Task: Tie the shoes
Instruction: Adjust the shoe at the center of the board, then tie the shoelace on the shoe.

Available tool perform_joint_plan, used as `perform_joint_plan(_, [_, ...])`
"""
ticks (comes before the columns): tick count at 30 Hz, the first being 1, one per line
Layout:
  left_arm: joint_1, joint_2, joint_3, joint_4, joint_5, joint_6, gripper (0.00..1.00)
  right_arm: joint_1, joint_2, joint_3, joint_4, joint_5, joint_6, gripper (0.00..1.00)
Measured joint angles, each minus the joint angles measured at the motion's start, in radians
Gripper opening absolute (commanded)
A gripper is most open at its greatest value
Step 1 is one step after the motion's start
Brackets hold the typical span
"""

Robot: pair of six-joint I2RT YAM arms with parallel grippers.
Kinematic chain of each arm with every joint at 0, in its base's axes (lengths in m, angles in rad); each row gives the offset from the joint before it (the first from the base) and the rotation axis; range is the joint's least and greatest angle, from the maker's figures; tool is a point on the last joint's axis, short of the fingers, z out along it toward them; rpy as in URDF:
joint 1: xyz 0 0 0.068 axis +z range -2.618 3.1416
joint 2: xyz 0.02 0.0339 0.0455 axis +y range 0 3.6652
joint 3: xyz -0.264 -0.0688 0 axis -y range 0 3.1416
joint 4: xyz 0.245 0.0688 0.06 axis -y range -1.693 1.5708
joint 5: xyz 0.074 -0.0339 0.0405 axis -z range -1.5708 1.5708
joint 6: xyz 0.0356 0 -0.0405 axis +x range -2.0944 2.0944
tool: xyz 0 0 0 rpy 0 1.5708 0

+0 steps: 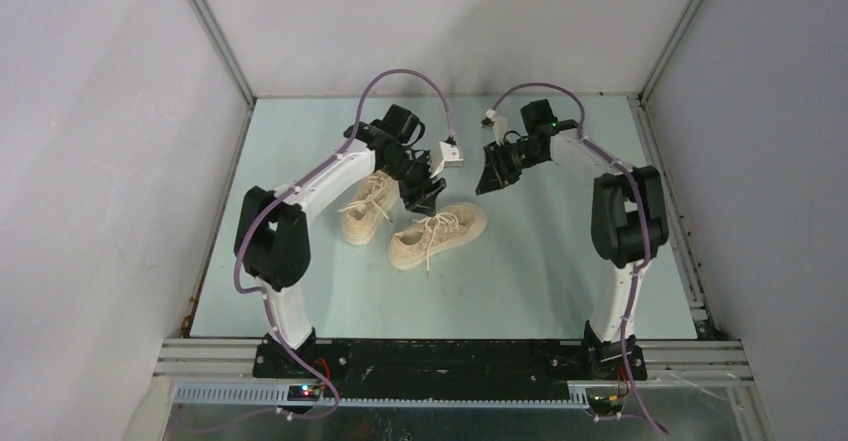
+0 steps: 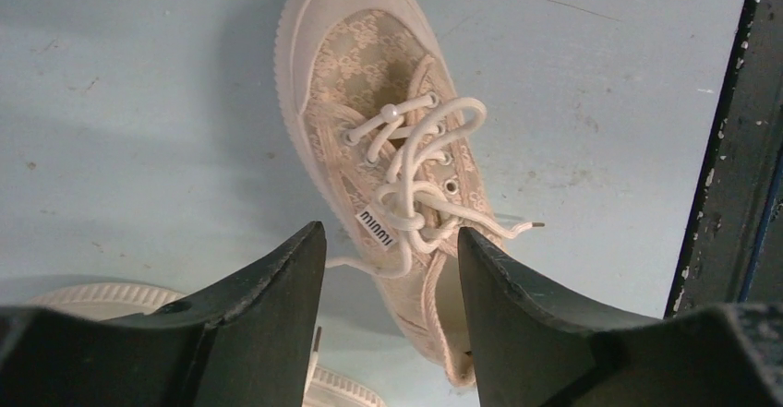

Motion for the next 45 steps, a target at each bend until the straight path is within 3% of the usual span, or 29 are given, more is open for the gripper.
perform_joint_plan(6, [-0.024,-0.048,-0.079,0.069,0.023,0.039,0.63,0.032,0.09,0.06,0.031,-0.019,0.039,0.33])
perform_joint_plan(22, [-0.137,0.135,0.147,-0.082,0.005,0.322,0.53,-0.011,0.082,0.043,0.031,-0.057,0.075,0.33])
perform_joint_plan(26, [-0.137,0.149,0.159,-0.121,-0.001,0.354,0.45,-0.011,0.074,0.035,0.029,-0.063,0.075,0.33])
perform_joint_plan(29, [-0.141,0.159,0.159,-0.132,-0.008,0.363,0.28,-0.012,0.066,0.019,0.023,-0.064,0.074,0.32])
perform_joint_plan(33, [-0.149,0.166,0.159,-0.133,-0.006,0.351,0.16,-0.012,0.064,0.009,0.005,-0.064,0.068,0.31])
perform_joint_plan(38, [-0.151,0.161,0.153,-0.116,-0.002,0.338,0.06,0.0,0.077,0.031,-0.001,-0.078,0.064,0.3])
perform_joint_plan(45, [-0.147,0.056,0.029,-0.082,0.017,0.346,0.0,0.094,0.211,0.201,0.011,-0.136,0.055,0.3])
